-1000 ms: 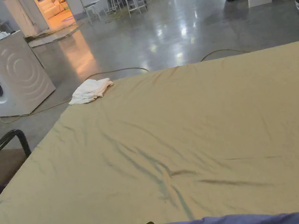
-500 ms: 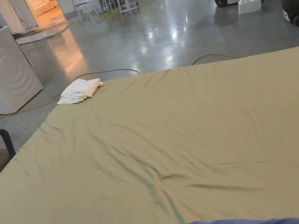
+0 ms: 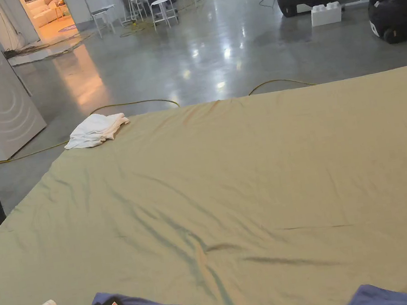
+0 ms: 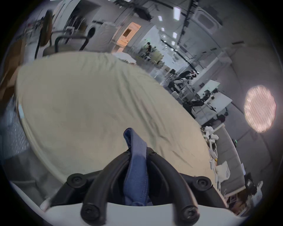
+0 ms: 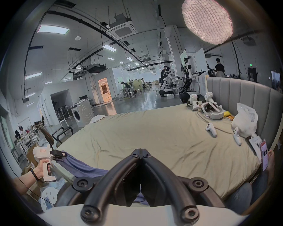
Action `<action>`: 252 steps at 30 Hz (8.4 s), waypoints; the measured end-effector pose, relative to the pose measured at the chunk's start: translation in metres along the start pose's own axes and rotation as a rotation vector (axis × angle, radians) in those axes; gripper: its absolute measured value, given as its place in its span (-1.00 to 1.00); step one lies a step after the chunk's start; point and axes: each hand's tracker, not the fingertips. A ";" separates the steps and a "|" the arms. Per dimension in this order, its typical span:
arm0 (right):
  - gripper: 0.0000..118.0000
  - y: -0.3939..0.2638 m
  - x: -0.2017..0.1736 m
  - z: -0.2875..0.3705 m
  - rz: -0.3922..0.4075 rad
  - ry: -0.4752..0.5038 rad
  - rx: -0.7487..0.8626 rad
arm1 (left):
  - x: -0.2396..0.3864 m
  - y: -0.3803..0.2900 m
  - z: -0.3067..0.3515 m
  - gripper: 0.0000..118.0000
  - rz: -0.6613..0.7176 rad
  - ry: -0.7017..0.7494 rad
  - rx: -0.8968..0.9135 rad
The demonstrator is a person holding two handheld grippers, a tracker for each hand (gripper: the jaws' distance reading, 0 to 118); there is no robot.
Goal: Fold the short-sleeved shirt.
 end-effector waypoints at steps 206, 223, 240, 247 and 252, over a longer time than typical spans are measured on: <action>-1.00 0.055 -0.011 0.016 0.188 -0.068 0.327 | 0.260 -0.065 0.153 -1.00 -0.708 -0.029 0.678; -0.95 0.057 -0.015 0.019 0.192 -0.064 0.333 | 0.259 -0.061 0.157 -0.91 -0.700 -0.059 0.679; 1.00 0.060 -0.015 0.015 0.160 -0.060 0.320 | 0.254 -0.058 0.161 0.95 -0.653 -0.053 0.705; 1.00 0.064 -0.009 0.012 0.137 -0.066 0.321 | 0.253 -0.059 0.159 0.95 -0.659 -0.029 0.687; 1.00 0.067 -0.007 0.015 0.112 -0.055 0.317 | 0.253 -0.056 0.159 0.95 -0.632 -0.038 0.678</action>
